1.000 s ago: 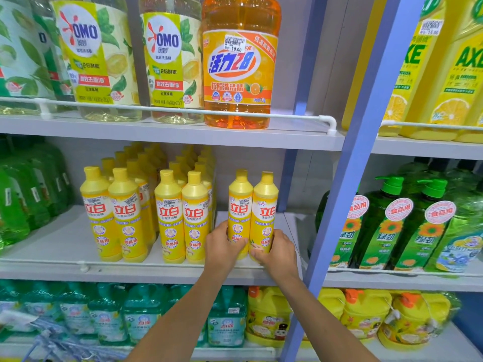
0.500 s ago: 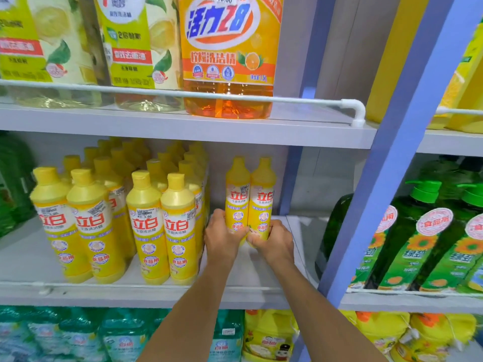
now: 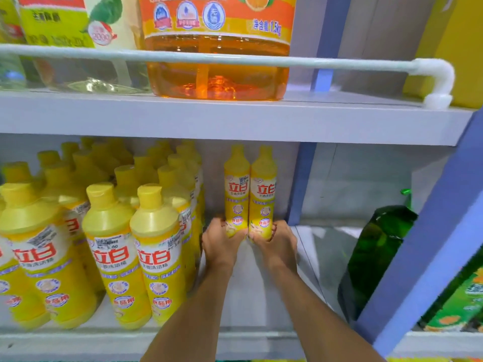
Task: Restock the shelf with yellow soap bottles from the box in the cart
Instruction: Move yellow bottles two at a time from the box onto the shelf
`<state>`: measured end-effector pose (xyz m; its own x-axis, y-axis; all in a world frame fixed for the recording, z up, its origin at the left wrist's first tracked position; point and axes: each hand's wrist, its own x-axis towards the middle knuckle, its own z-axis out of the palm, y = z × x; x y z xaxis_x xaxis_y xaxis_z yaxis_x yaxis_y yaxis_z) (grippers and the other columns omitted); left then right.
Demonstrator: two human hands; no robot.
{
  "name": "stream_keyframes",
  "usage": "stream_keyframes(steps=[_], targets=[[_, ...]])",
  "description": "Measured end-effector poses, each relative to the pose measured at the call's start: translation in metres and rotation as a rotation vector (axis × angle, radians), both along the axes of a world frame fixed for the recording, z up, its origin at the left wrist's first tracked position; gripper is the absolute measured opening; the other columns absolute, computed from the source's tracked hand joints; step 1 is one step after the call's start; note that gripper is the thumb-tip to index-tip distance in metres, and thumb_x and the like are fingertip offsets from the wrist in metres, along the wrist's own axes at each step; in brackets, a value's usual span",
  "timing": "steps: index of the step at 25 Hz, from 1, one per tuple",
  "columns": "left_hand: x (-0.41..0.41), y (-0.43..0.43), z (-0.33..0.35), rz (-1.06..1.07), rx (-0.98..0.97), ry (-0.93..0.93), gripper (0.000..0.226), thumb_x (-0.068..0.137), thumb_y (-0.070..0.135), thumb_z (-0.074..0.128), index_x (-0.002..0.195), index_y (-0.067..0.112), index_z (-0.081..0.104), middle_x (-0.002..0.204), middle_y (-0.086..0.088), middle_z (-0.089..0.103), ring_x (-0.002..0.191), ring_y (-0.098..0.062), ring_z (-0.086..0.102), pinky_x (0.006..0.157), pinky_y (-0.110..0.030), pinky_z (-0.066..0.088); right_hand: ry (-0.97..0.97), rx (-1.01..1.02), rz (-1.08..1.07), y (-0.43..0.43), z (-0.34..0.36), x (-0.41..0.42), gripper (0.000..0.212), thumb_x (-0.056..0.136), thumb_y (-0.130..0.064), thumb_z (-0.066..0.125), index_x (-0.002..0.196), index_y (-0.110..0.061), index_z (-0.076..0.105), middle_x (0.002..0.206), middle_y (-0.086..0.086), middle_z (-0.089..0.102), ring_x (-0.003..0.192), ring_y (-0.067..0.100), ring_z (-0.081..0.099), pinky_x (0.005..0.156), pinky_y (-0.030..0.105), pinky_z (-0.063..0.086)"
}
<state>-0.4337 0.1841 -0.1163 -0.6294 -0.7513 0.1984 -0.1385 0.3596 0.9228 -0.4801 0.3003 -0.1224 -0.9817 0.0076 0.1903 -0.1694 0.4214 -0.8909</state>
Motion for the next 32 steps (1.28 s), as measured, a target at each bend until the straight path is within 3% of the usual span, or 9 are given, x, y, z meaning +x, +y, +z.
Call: stream_keyframes(steps=[4, 8, 12, 18, 25, 32], targets=[[-0.012, -0.007, 0.000, 0.015, -0.021, -0.018, 0.056, 0.065, 0.042, 0.089, 0.106, 0.010, 0.069, 0.103, -0.013, 0.074, 0.095, -0.036, 0.069, 0.078, -0.035, 0.051, 0.015, 0.054, -0.009, -0.005, -0.005, -0.016, 0.045, 0.071, -0.046, 0.087, 0.099, -0.020, 0.063, 0.096, -0.001, 0.064, 0.083, 0.020, 0.057, 0.071, 0.026, 0.041], [-0.014, -0.007, -0.001, 0.033, 0.002, 0.068, 0.051, 0.060, 0.051, 0.079, 0.097, 0.017, 0.073, 0.092, -0.005, 0.078, 0.087, -0.031, 0.072, 0.077, -0.036, 0.058, 0.003, 0.054, -0.025, -0.012, -0.012, -0.026, 0.061, 0.065, -0.060, 0.082, 0.107, -0.019, 0.068, 0.100, 0.000, 0.071, 0.095, 0.025, 0.068, 0.075, 0.032, 0.053], [-0.014, -0.010, -0.007, -0.008, 0.039, 0.122, 0.032, 0.070, 0.038, 0.086, 0.092, 0.019, 0.072, 0.089, 0.001, 0.078, 0.082, -0.023, 0.072, 0.079, -0.038, 0.060, -0.003, 0.040, -0.010, -0.013, -0.009, -0.024, 0.066, 0.061, -0.065, 0.075, 0.109, -0.022, 0.067, 0.100, -0.001, 0.070, 0.097, 0.023, 0.068, 0.082, 0.040, 0.058], [-0.014, -0.012, -0.010, -0.033, 0.065, 0.155, 0.036, 0.067, 0.033, 0.089, 0.095, 0.018, 0.073, 0.092, 0.004, 0.078, 0.083, -0.018, 0.072, 0.079, -0.033, 0.060, 0.017, 0.041, 0.026, -0.012, -0.010, -0.023, 0.067, 0.059, -0.069, 0.074, 0.106, -0.023, 0.068, 0.099, -0.001, 0.071, 0.096, 0.020, 0.069, 0.082, 0.039, 0.059], [-0.016, -0.016, -0.015, -0.090, 0.105, 0.163, 0.040, 0.059, 0.046, 0.084, 0.091, 0.025, 0.072, 0.088, 0.008, 0.078, 0.081, -0.012, 0.074, 0.079, -0.041, 0.063, 0.095, 0.050, 0.062, -0.009, -0.012, -0.017, 0.051, 0.072, -0.057, 0.069, 0.109, -0.021, 0.067, 0.104, 0.000, 0.070, 0.102, 0.025, 0.065, 0.088, 0.043, 0.057], [-0.016, -0.014, -0.013, -0.075, 0.116, 0.191, 0.026, 0.068, 0.031, 0.089, 0.081, 0.030, 0.067, 0.089, 0.006, 0.077, 0.082, -0.016, 0.074, 0.080, -0.042, 0.062, 0.084, 0.059, 0.013, -0.011, -0.014, -0.024, 0.054, 0.074, -0.057, 0.079, 0.111, -0.019, 0.067, 0.104, 0.002, 0.071, 0.099, 0.027, 0.067, 0.086, 0.041, 0.058]])
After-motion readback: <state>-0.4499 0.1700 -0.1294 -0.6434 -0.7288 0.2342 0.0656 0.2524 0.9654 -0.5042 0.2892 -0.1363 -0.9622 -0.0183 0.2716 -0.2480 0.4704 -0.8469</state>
